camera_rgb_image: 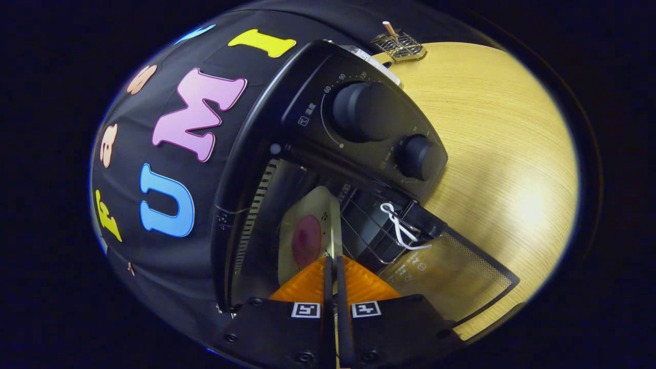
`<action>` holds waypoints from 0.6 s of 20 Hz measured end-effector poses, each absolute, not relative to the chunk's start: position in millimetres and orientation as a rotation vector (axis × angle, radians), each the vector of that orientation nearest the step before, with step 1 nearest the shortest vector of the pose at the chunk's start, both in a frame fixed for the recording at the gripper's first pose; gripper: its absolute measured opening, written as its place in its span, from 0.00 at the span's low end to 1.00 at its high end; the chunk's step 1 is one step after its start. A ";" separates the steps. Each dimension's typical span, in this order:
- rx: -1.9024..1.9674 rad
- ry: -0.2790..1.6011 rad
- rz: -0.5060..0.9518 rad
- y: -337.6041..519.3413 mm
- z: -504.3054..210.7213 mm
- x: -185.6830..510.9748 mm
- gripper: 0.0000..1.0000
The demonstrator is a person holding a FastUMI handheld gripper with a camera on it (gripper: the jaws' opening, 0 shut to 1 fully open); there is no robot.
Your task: Open the toaster oven, put the food inside, and close the toaster oven door.
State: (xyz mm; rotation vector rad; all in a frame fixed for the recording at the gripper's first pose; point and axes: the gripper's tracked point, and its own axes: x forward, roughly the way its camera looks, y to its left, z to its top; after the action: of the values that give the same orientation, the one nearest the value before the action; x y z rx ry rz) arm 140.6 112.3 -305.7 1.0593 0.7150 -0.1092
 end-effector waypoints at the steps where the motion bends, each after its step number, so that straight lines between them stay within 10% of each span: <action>1: 1.059 0.719 -0.105 116.7 -307.4 139.9 0.10; 3: 1.074 0.714 -0.075 123.0 -300.4 137.5 0.20; 9: 0.990 0.722 -0.004 132.5 -281.0 111.4 0.98; 12: 0.898 0.744 0.028 129.5 -273.4 78.3 0.99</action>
State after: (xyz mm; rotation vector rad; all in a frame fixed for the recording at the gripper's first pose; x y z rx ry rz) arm 78.3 129.5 -273.4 0.8977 0.7437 0.0284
